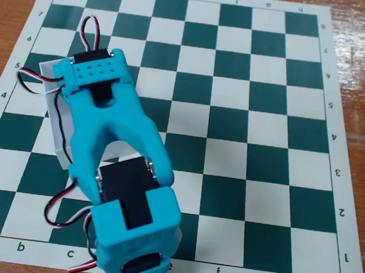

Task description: Grab the toy horse and put it in the box.

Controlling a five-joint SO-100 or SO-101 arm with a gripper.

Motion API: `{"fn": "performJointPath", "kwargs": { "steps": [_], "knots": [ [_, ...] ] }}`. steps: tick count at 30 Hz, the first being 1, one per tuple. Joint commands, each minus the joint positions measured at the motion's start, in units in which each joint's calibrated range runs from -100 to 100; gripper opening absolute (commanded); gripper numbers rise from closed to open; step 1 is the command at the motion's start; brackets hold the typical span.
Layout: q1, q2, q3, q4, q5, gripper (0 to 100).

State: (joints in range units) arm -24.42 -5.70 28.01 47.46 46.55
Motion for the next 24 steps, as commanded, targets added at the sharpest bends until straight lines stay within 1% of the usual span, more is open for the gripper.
{"fn": "performJointPath", "kwargs": {
  "steps": [1, 4, 6, 9, 10, 12, 20, 24],
  "knots": [
    [-1.15, -3.32, -6.76, 6.94, -0.67, 30],
    [-1.44, -7.13, -10.22, 13.59, -1.59, 30],
    [-1.44, -9.87, -11.86, 18.74, -1.74, 26],
    [-0.94, -14.83, -12.95, 25.96, -2.38, 2],
    [-0.51, -16.42, -12.95, 27.79, -2.72, 0],
    [0.64, -20.05, -11.40, 30.86, -2.77, 0],
    [6.56, -45.36, 9.63, 31.11, -2.77, 0],
    [11.14, -56.51, 18.37, 31.44, -2.62, 0]
  ]
}}
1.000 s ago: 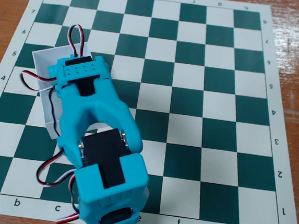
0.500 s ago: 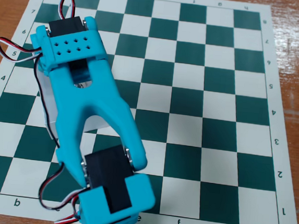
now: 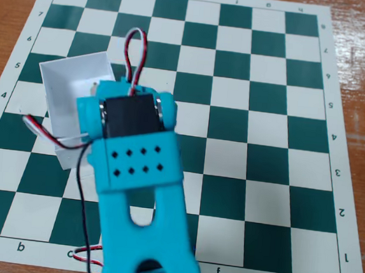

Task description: Grab the toy horse and put it in the box.

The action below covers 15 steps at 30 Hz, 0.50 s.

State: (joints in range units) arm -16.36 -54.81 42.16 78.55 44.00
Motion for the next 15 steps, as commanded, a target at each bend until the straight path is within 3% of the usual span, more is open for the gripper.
{"fn": "performJointPath", "kwargs": {
  "steps": [1, 15],
  "knots": [
    [4.36, -9.26, 5.95, 0.36, -0.07, 0],
    [18.78, -38.82, 35.17, 0.27, 0.17, 0]
  ]
}}
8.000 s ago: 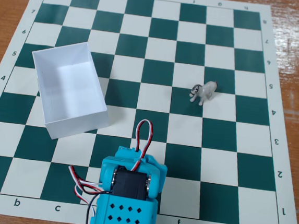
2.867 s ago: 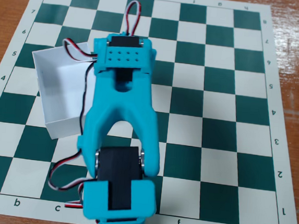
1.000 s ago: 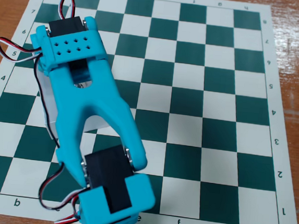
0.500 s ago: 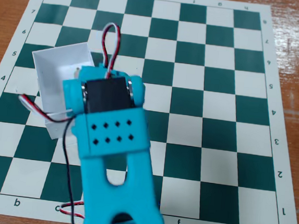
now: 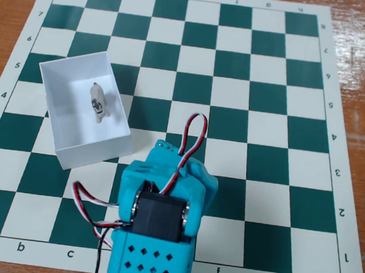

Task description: Grab the toy horse and put it in the box.

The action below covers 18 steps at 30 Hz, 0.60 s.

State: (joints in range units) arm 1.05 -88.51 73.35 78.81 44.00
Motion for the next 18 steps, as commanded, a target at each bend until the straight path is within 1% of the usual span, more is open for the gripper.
{"fn": "performJointPath", "kwargs": {
  "steps": [1, 3, 7, 16, 18],
  "knots": [
    [1.60, -7.51, 6.08, 0.01, 0.17, 0],
    [1.95, -11.40, 10.00, 0.18, 0.17, 0],
    [2.10, -11.49, 14.82, -0.32, -0.12, 0],
    [6.17, -11.49, 26.56, -3.39, 0.47, 0],
    [6.10, -11.40, 26.56, -3.48, 0.17, 0]
  ]
}}
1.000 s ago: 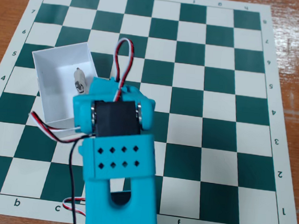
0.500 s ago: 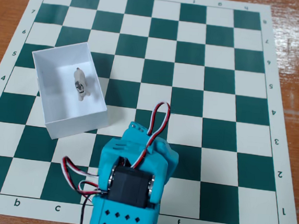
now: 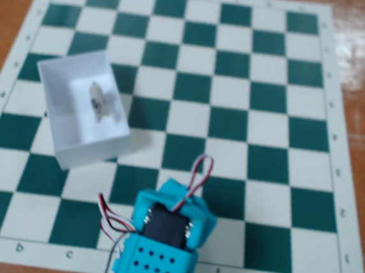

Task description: Grab the toy horse and put it in the box.

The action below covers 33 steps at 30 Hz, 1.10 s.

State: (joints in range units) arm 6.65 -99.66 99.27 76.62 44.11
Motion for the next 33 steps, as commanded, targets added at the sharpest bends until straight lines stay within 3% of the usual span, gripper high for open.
{"fn": "performJointPath", "kwargs": {
  "steps": [1, 33],
  "knots": [
    [-0.08, -0.16, 0.63, -1.29, 0.02, 0],
    [-2.29, -0.16, 0.63, -1.29, 0.02, 0]
  ]
}}
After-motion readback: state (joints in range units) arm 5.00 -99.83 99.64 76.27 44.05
